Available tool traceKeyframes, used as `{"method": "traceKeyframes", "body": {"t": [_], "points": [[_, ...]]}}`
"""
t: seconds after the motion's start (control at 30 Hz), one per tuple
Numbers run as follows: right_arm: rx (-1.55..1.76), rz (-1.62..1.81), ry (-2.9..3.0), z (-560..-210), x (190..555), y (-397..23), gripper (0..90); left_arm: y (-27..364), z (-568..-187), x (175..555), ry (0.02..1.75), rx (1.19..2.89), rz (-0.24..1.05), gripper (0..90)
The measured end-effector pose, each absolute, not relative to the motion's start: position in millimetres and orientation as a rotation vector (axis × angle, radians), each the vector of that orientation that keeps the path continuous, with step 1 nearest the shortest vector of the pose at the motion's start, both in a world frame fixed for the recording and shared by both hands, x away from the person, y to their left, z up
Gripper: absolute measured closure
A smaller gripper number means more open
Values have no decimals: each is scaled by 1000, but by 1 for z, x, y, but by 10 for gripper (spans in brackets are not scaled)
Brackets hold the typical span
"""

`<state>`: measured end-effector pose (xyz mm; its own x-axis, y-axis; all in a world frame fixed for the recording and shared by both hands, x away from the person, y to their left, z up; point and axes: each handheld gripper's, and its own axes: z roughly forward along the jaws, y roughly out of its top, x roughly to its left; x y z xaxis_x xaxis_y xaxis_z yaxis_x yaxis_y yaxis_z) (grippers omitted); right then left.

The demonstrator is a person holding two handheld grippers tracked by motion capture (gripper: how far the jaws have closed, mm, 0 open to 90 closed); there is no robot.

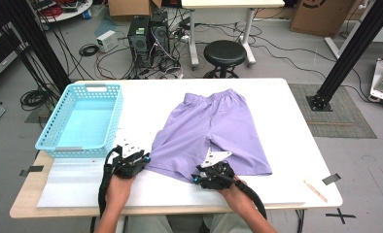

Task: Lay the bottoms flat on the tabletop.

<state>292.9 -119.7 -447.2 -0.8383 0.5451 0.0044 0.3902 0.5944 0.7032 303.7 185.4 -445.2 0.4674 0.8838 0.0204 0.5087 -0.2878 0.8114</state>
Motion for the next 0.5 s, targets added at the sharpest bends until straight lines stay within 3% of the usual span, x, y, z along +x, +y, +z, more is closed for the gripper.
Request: {"method": "traceKeyframes", "body": {"t": [0.07, 0.13, 0.3, 0.33, 0.37, 0.4, 0.5], "points": [[768, 1065, 2613, -446, 293, -121, 855, 187, -444, 302, 1157, 1929, 604, 633], [746, 1055, 2612, -446, 291, -124, 900, 190, -443, 300, 1162, 1906, 590, 594], [701, 1089, 2647, -444, 273, -146, 900, 197, -440, 297, 1159, 1864, 551, 548], [690, 1113, 2641, -443, 269, -152, 856, 197, -440, 297, 1158, 1864, 538, 539], [709, 1144, 2624, -441, 267, -159, 739, 196, -441, 297, 1153, 1869, 523, 539], [739, 1176, 2600, -438, 266, -167, 702, 194, -442, 297, 1144, 1882, 506, 536], [847, 1170, 2476, -429, 268, -194, 684, 187, -444, 297, 1120, 1921, 462, 541]]}}
